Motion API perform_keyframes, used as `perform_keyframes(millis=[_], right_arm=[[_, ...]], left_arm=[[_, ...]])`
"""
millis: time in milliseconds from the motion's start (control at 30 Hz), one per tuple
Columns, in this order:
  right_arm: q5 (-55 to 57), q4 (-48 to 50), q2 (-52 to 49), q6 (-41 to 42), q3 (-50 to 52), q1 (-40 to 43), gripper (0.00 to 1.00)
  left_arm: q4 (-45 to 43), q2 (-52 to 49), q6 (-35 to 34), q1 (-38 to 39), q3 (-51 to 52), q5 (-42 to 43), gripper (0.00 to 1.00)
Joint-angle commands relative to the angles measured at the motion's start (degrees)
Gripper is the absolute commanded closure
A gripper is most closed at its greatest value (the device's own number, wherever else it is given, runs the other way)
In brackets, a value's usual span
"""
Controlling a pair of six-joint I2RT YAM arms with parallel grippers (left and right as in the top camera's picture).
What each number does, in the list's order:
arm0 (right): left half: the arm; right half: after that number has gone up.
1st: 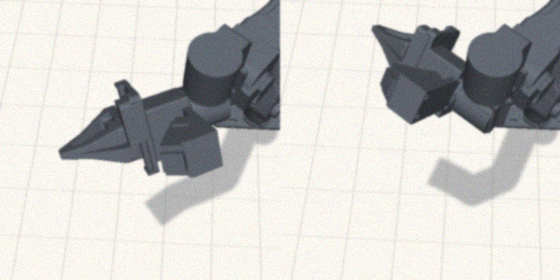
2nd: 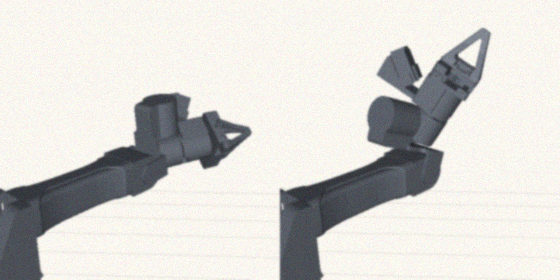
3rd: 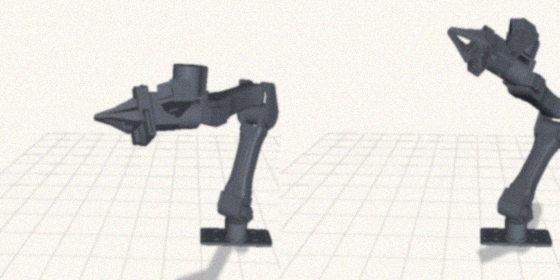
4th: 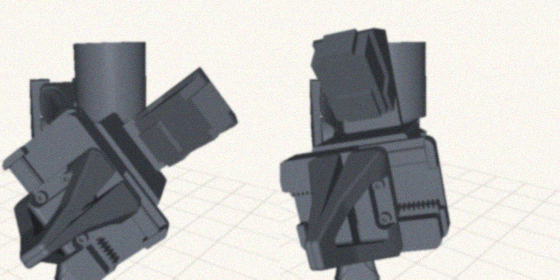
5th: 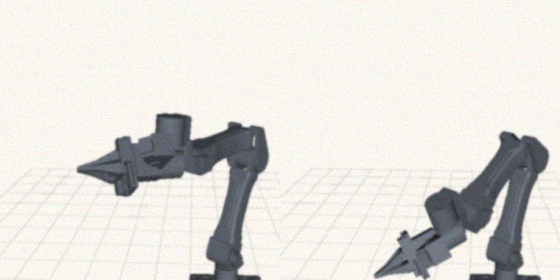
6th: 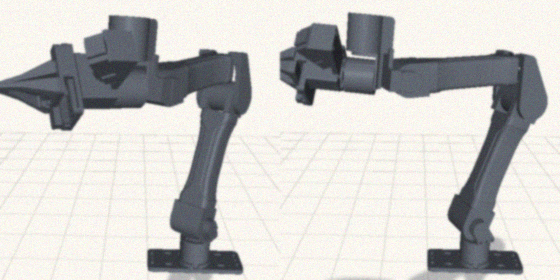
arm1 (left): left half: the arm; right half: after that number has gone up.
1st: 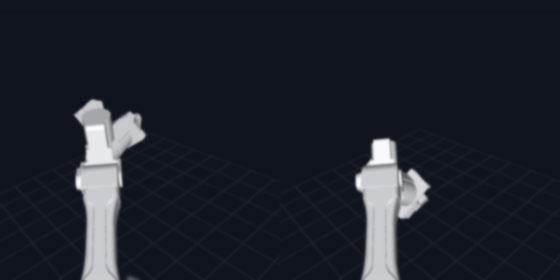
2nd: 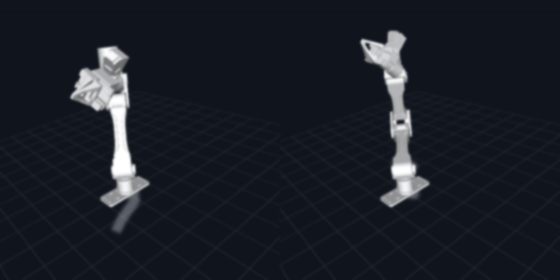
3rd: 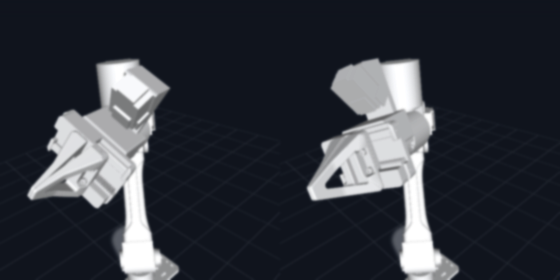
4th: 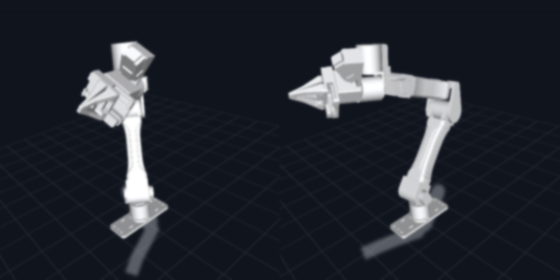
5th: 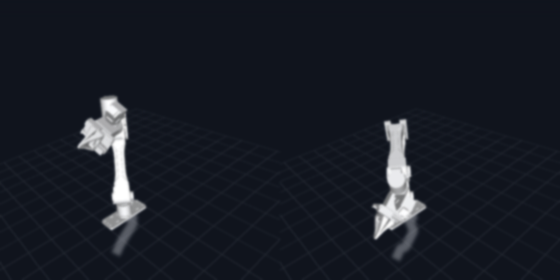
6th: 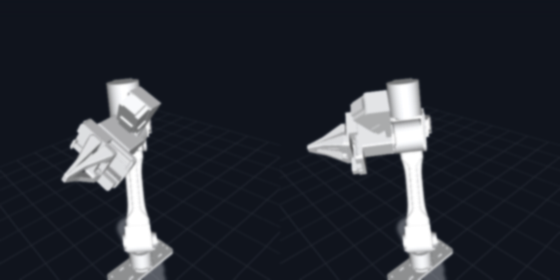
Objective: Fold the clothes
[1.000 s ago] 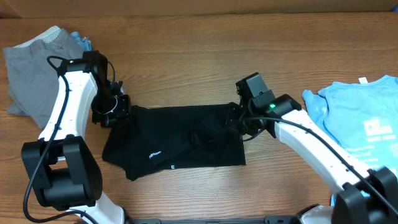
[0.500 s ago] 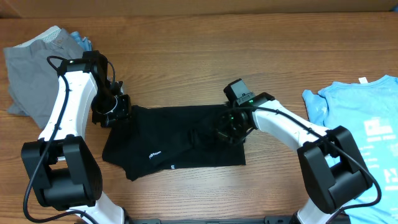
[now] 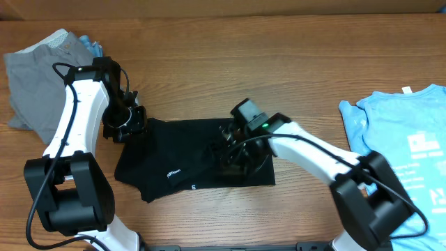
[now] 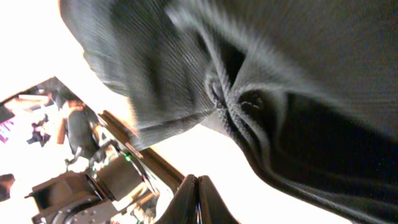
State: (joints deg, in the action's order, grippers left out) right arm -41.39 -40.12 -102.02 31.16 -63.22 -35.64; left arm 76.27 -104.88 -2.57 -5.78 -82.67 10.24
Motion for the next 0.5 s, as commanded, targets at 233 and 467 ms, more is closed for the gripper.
perform_keyframes(millis=[233,467], right_arm=[[16.81,-3.85,8.2,5.62,-0.87,8.59,0.96],[19.47,-3.91,1.2,11.37,-0.87,10.29,0.96]], left_arm=[[-0.9,1.55,1.29,-0.2,-1.18,-0.09,0.6],[-0.83,1.55,1.29,-0.2,-1.18,-0.11,0.6]])
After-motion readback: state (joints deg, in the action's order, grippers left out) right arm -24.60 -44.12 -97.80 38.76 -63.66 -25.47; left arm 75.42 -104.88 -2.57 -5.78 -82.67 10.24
